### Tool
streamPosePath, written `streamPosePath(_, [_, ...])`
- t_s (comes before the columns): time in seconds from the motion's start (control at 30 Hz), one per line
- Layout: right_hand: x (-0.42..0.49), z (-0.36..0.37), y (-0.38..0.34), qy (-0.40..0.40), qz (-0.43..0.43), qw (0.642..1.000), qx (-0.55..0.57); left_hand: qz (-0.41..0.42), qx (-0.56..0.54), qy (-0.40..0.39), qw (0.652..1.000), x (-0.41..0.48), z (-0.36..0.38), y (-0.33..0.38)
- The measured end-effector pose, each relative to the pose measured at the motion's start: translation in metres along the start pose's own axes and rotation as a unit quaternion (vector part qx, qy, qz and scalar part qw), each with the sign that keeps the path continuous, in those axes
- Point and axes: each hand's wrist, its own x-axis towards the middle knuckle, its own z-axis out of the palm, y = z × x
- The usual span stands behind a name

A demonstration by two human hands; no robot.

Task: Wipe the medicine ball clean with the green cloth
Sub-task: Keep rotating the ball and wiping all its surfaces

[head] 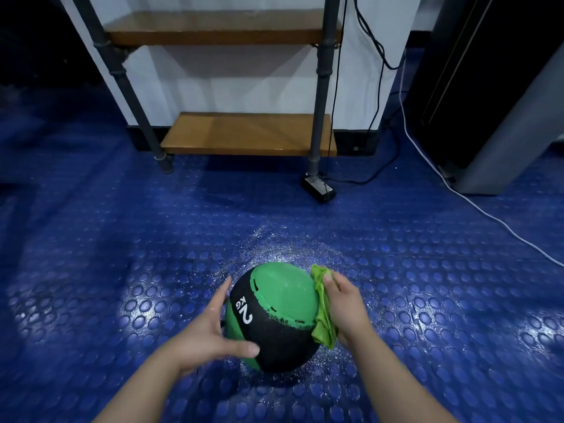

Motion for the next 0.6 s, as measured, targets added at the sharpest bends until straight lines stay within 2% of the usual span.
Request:
streamPosePath(0.03, [-0.001, 0.0, 0.003, -0.006, 0.026, 1.0, 0.017, -0.02, -0.061, -0.006, 0.998, -0.003, 0.008, 0.001])
streamPosePath(0.1, [-0.003, 0.0, 0.005, -0.003, 0.07, 0.994, 0.083, -0.017, -0.115, 0.032, 0.993, 0.003, 0.022, -0.002])
streamPosePath(0.17, [-0.005, 0.002, 0.003, -0.001, 0.091, 0.987, 0.131, 0.023, -0.122, 0.082, 0.989, 0.012, 0.03, -0.004])
streamPosePath(0.27, [-0.013, 0.003, 0.001, 0.005, 0.084, 0.984, 0.155, 0.057, -0.113, 0.103, 0.987, 0.019, 0.036, -0.006])
streamPosePath(0.5, [-0.015, -0.03, 0.001, 0.081, 0.016, 0.984, 0.156, 0.086, -0.119, 0.05, 0.988, 0.033, 0.064, -0.006])
streamPosePath(0.6, [-0.019, -0.036, 0.007, 0.088, -0.002, 0.987, 0.136, 0.086, -0.11, 0.012, 0.99, 0.04, 0.064, 0.001])
